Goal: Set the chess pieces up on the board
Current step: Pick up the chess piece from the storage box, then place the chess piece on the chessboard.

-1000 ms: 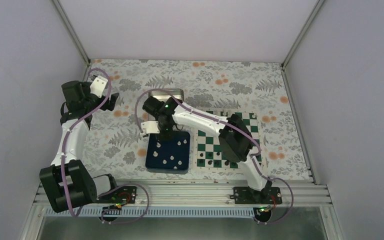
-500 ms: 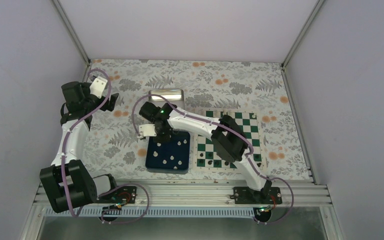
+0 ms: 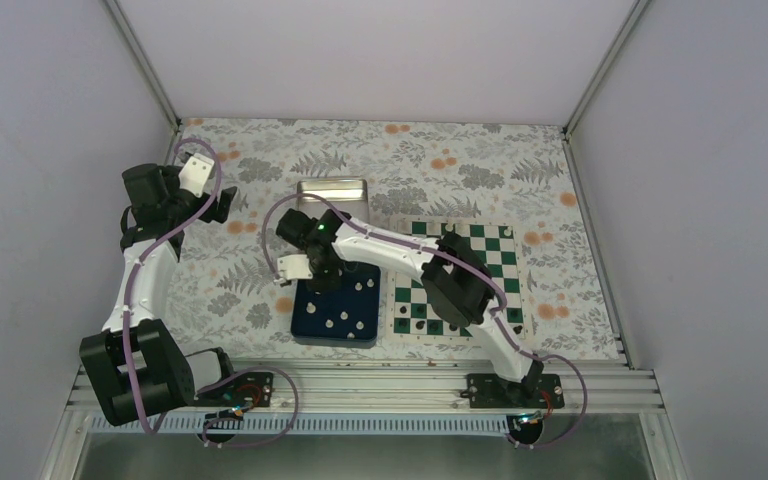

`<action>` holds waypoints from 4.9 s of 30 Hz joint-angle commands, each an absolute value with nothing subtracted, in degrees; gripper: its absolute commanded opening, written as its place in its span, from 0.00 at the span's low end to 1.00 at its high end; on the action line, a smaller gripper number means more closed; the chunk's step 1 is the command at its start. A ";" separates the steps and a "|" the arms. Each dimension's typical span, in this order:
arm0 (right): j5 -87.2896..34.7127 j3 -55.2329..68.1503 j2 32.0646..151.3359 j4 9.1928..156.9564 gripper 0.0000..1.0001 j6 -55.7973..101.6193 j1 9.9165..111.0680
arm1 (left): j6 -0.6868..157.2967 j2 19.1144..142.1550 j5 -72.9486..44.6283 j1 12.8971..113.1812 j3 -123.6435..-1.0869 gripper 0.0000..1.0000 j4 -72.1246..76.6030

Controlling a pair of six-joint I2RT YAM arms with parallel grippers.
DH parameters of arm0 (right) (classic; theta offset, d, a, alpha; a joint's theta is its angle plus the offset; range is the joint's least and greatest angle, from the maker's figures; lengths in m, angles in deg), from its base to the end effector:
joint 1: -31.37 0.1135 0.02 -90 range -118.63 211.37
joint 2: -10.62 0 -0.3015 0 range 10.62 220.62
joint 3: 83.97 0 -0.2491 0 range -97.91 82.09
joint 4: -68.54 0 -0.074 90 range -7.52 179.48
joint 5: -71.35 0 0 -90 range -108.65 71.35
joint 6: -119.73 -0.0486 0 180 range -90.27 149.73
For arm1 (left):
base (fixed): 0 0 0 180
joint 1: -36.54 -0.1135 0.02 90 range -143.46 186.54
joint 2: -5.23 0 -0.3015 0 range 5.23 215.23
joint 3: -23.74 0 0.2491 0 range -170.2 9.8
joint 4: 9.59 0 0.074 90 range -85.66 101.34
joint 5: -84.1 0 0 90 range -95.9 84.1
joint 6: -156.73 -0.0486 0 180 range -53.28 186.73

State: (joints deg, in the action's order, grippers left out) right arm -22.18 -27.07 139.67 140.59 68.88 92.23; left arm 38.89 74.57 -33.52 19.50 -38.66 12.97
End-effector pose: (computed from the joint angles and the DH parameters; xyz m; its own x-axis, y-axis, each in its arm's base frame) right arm 0.2327 0.4235 0.2020 0.1850 -0.9623 -0.1993 -0.9816 -0.1712 -0.0846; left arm 0.2579 0.0555 0.3079 -0.3574 0.3232 -0.8762 0.3314 0.9210 0.2046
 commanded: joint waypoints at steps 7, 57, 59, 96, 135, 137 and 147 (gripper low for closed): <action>-22.82 -27.05 138.61 141.22 0.34 68.85 93.61 | 38.97 73.70 -34.58 18.98 -38.27 1.00 11.64; -25.26 -29.69 135.58 145.02 0.05 68.49 90.68 | 38.95 73.99 -35.40 18.17 -38.01 1.00 11.22; -24.59 -30.23 132.92 146.81 0.05 68.26 89.61 | 39.00 74.18 -35.30 18.19 -38.07 1.00 11.28; -18.22 -22.43 135.24 144.83 0.06 73.87 55.30 | 39.22 73.32 -34.58 17.99 -38.43 1.00 12.23; -22.79 -23.85 139.19 146.61 0.05 74.46 54.83 | 38.96 74.10 -34.53 17.95 -38.31 1.00 11.99; -22.67 -23.73 139.04 146.46 0.06 74.49 54.83 | 39.02 74.23 -34.46 17.85 -38.27 1.00 11.99; -22.55 -23.85 135.09 149.92 0.33 74.38 54.83 | 38.88 74.48 -34.63 17.82 -38.36 1.00 11.99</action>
State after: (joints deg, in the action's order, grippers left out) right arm -21.83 -23.88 138.49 147.34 74.41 55.22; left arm 38.89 74.26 -33.54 18.28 -38.60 12.83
